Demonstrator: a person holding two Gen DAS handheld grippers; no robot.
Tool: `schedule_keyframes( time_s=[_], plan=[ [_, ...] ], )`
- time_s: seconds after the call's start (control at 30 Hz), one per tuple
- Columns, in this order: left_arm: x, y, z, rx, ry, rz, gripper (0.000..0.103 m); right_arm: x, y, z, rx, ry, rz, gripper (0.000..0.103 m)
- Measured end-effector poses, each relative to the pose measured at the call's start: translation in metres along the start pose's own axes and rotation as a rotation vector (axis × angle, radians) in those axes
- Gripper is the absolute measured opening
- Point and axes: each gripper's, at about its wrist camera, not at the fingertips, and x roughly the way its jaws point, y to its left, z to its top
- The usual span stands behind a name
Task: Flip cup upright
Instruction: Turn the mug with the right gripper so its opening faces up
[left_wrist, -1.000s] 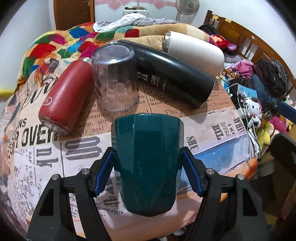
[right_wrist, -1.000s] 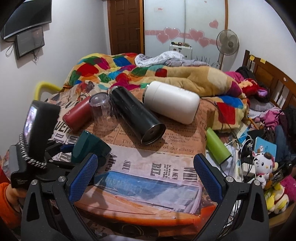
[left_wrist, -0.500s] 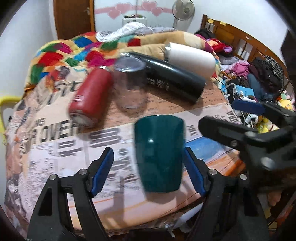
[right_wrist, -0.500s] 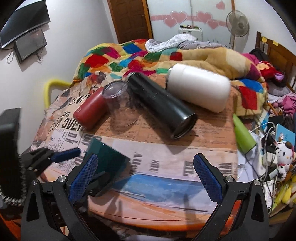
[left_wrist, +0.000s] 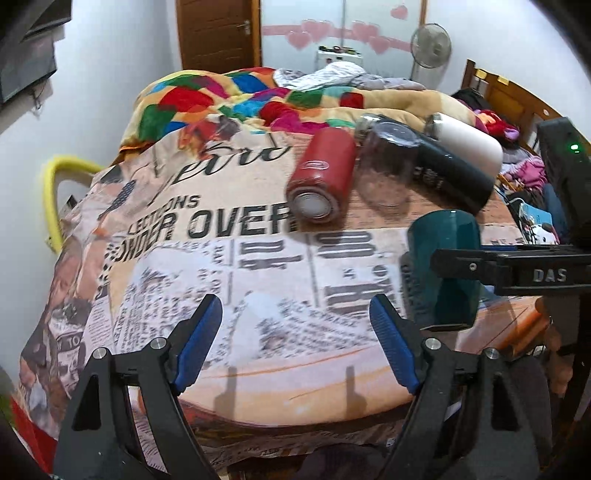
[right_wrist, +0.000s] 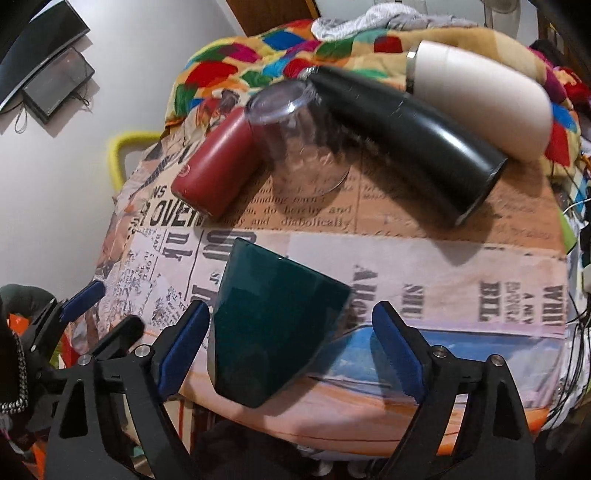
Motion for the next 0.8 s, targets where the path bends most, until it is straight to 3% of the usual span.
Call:
schedule_keyframes(
  time_s=[0.17, 0.3, 0.4, 0.8],
  plan=[
    [-0.002, 0.005, -0.004, -0.015, -0.007, 0.005, 0.082, 0.024, 0.008, 0.004, -0.009, 0.052, -0.016, 0.087],
    [-0.003, 0.003, -0.004, -0.010, -0.012, 0.008, 0.082, 0.028, 0.012, 0.008, -0.041, 0.055, -0.031, 0.076],
    [-0.003, 0.001, -0.002, -0.007, -0.015, 0.013, 0.082, 0.025, 0.014, 0.010, -0.062, 0.052, -0.023, 0.074],
    [-0.011, -0.005, 0.009, -0.011, -0.044, -0.004, 0.082, -0.019, 0.028, 0.018, -0.189, -0.109, -0.078, 0.072]
  ],
)
